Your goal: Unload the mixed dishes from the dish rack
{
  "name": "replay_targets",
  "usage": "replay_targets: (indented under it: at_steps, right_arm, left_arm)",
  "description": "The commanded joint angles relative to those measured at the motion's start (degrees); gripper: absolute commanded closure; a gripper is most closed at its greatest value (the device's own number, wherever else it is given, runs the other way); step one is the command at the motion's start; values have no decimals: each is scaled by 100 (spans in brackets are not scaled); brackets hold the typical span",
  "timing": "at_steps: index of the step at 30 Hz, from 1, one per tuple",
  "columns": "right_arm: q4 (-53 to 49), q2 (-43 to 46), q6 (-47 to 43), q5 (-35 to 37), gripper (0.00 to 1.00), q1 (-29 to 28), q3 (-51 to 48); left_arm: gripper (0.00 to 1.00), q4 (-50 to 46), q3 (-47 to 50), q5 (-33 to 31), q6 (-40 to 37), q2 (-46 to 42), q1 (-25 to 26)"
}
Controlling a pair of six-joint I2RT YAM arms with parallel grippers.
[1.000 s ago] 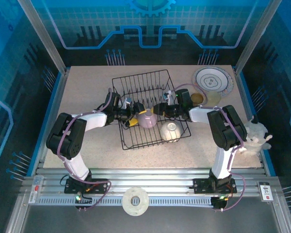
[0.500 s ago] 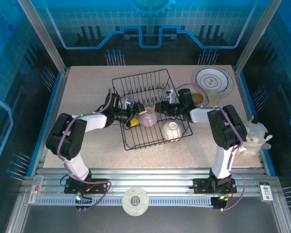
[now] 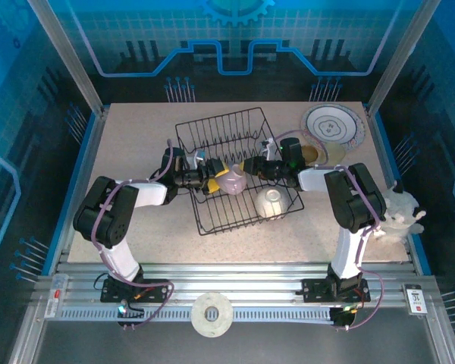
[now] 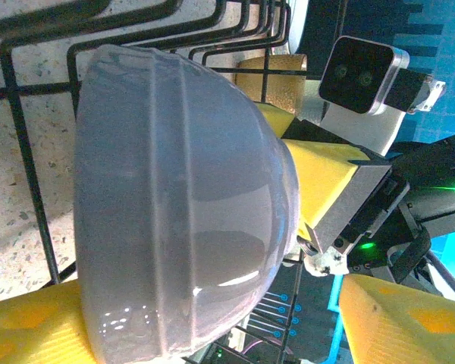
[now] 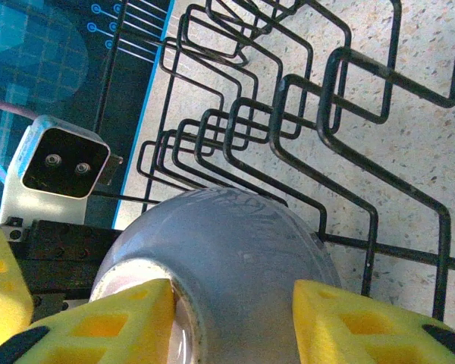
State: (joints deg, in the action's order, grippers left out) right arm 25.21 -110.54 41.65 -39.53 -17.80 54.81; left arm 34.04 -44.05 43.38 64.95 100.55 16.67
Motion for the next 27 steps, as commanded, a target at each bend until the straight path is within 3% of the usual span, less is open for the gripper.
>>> replay_targets:
  at_steps: [1,6,12,27]
  right_arm:
    - [-1448,-681,-18,112,54,208,-554]
    - [-1593,-459,-55,143,53,206,-495]
    - [-2015,-170,-207,259,51,207,-250]
    - [-3408,568,-696,901,49,202,376]
  left_arm:
    - [36,561,108,136,328,89,30]
    - [55,966,104,162,557,190,99]
    - [70,1168,30,136,648,243,183]
    - [99,2696,25,20,1449,780,240]
